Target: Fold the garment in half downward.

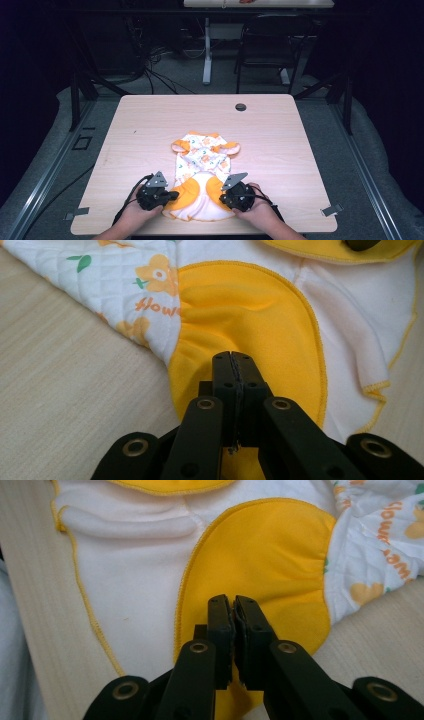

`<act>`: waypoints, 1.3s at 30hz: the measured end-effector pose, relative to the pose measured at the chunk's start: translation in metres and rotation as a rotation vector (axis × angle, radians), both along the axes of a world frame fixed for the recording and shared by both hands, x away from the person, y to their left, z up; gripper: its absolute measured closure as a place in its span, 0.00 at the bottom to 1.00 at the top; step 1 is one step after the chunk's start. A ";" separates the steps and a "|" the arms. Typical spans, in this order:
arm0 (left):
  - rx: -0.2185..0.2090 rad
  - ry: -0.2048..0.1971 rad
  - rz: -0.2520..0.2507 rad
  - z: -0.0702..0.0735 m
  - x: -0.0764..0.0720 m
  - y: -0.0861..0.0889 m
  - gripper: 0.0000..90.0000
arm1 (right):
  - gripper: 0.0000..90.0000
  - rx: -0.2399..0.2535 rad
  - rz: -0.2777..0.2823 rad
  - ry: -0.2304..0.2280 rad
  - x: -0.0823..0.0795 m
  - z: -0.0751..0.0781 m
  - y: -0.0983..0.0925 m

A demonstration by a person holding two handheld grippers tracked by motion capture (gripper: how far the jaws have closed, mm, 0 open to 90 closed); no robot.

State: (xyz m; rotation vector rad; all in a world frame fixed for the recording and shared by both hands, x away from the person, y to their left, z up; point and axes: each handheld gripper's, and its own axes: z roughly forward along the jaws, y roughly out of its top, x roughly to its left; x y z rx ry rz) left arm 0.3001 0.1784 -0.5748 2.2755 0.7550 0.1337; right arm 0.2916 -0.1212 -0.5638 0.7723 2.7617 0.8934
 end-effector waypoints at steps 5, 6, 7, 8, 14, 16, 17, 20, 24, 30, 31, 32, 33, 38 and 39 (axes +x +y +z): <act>-0.012 0.035 0.000 0.005 0.009 0.000 0.95 | 0.92 -0.003 0.019 0.031 0.007 0.013 0.002; -0.002 0.027 -0.002 0.007 0.012 0.000 0.95 | 0.92 0.000 0.018 0.025 0.013 0.020 0.003; 0.000 0.023 -0.001 0.010 0.016 0.000 0.95 | 0.92 0.000 0.018 0.025 0.013 0.020 0.003; 0.002 0.017 -0.002 0.014 0.023 -0.001 0.94 | 0.92 -0.001 0.012 0.020 0.017 0.024 0.003; -0.001 0.018 0.007 0.030 0.053 -0.007 0.89 | 0.90 0.006 -0.050 0.016 0.052 0.043 -0.001; -0.007 0.008 0.010 0.037 0.065 -0.009 0.87 | 0.89 0.007 -0.068 0.026 0.065 0.048 -0.002; -0.008 0.005 0.012 0.040 0.069 -0.010 0.86 | 0.88 0.009 -0.078 0.025 0.070 0.049 -0.002; -0.004 -0.015 0.014 0.049 0.085 -0.014 0.84 | 0.85 -0.004 -0.092 0.022 0.082 0.050 -0.002; 0.001 -0.029 0.016 0.055 0.105 -0.019 0.84 | 0.82 -0.038 -0.084 0.006 0.095 0.051 0.000; 0.023 -0.030 0.039 0.052 0.126 -0.025 0.84 | 0.82 -0.060 -0.095 -0.011 0.115 0.050 0.006; 0.026 -0.037 0.034 0.051 0.129 -0.025 0.84 | 0.82 -0.059 -0.098 -0.008 0.118 0.050 0.007; 0.022 -0.042 0.034 0.051 0.132 -0.027 0.84 | 0.82 -0.063 -0.097 -0.012 0.120 0.050 0.008; 0.025 -0.043 0.031 0.050 0.134 -0.027 0.84 | 0.82 -0.071 -0.096 -0.009 0.124 0.050 0.009; 0.046 -0.048 0.038 0.047 0.149 -0.032 0.85 | 0.82 -0.079 -0.099 -0.012 0.138 0.050 0.012; 0.046 -0.046 0.043 0.046 0.152 -0.032 0.85 | 0.82 -0.082 -0.098 -0.010 0.142 0.049 0.013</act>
